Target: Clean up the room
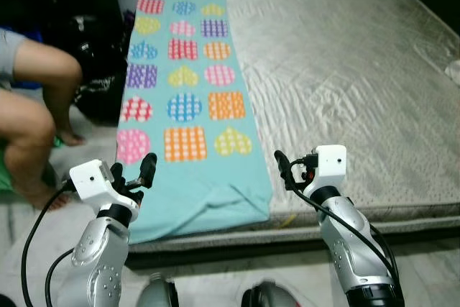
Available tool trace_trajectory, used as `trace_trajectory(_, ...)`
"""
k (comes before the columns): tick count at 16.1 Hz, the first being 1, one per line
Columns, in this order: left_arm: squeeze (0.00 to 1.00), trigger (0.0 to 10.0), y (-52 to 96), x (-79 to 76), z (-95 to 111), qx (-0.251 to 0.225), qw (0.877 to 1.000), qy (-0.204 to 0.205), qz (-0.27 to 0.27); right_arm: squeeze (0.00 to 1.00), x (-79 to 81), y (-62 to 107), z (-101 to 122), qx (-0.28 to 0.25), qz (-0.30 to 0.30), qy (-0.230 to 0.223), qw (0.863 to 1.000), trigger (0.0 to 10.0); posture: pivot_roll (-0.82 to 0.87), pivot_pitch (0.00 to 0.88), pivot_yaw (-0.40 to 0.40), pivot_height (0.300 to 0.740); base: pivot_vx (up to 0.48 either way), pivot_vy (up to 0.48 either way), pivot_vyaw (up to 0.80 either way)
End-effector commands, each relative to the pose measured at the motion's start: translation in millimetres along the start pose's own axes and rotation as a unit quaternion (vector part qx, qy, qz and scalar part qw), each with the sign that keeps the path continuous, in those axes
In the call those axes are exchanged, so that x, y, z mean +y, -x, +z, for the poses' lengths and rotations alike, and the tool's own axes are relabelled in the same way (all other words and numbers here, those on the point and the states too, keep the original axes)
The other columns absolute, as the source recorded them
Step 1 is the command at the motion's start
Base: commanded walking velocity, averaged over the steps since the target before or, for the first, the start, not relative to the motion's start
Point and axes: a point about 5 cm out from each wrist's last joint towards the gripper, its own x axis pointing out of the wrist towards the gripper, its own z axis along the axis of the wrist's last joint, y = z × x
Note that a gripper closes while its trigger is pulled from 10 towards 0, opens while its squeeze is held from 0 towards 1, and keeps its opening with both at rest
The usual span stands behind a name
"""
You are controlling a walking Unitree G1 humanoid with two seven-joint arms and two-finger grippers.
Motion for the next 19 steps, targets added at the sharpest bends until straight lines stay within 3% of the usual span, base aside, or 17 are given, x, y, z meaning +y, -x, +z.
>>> trace_trajectory(1, 0.0, 10.0, 1.2, 0.7, 0.5, 0.003, 1.0, 0.0, 0.004, 0.0, 0.4, 1.8, -0.9, 0.006, 0.004, 0.0, 1.0, 10.0, -0.02, 0.208, -0.054, 0.62, 0.0, 0.0, 0.0)
trace_trajectory(11, 0.0, 10.0, -0.9, 0.5, 5.8, -0.011, 1.0, -0.002, 0.014, 0.0, 6.5, -0.9, 3.5, 0.0, 0.029, 0.011, 1.0, 10.0, -0.02, 0.213, -0.062, 0.62, 0.0, 0.0, 0.0)
trace_trajectory(15, 0.0, 10.0, -1.3, -0.6, 6.6, -0.012, 1.0, 0.002, 0.009, 0.0, 7.1, -2.4, 4.5, -0.001, 0.033, 0.013, 0.999, 10.0, -0.02, 0.216, -0.066, 0.579, 0.0, 0.0, 0.0)
trace_trajectory(19, 0.0, 10.0, -1.7, -2.7, 7.5, -0.014, 1.0, 0.004, -0.001, 0.0, 7.9, -3.4, 4.6, 0.0, 0.038, 0.012, 0.999, 10.0, -0.02, 0.216, -0.066, 0.579, 0.0, 0.0, 0.0)
